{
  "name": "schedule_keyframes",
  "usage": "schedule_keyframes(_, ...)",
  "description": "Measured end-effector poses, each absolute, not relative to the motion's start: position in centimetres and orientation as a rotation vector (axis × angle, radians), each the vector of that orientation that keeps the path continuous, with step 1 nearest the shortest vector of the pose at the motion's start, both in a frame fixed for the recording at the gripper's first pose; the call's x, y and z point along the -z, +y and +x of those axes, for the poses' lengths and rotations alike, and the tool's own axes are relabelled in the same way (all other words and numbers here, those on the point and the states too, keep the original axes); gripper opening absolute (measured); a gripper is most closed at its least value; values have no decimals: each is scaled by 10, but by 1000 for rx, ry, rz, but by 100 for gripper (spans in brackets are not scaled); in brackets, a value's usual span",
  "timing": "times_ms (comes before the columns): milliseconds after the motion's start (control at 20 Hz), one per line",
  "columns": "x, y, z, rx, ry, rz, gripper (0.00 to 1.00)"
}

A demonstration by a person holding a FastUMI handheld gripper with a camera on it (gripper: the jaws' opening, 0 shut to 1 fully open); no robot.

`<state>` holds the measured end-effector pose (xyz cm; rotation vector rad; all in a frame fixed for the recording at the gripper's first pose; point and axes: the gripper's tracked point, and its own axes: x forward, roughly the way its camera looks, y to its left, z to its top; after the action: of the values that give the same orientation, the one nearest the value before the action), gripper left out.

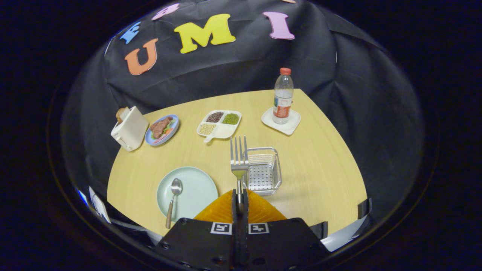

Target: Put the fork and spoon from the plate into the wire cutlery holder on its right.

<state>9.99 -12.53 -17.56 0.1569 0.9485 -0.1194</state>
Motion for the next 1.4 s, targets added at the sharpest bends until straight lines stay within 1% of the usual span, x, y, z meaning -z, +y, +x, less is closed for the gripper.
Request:
schedule_keyframes(500,210,-148,112,157,1033,194,1)
schedule_keyframes(750,213,-149,114,156,1026,225,1)
schedule_keyframes(800,211,-149,115,156,1021,227,8)
schedule_keyframes(950,206,-150,117,155,992,231,5)
schedule_keyframes(1050,203,-150,113,159,984,230,23)
schedule_keyframes(1100,202,-149,113,158,980,231,26)
schedule_keyframes(1200,197,-147,114,153,958,235,27)
schedule_keyframes(1400,179,-137,110,152,896,209,63)
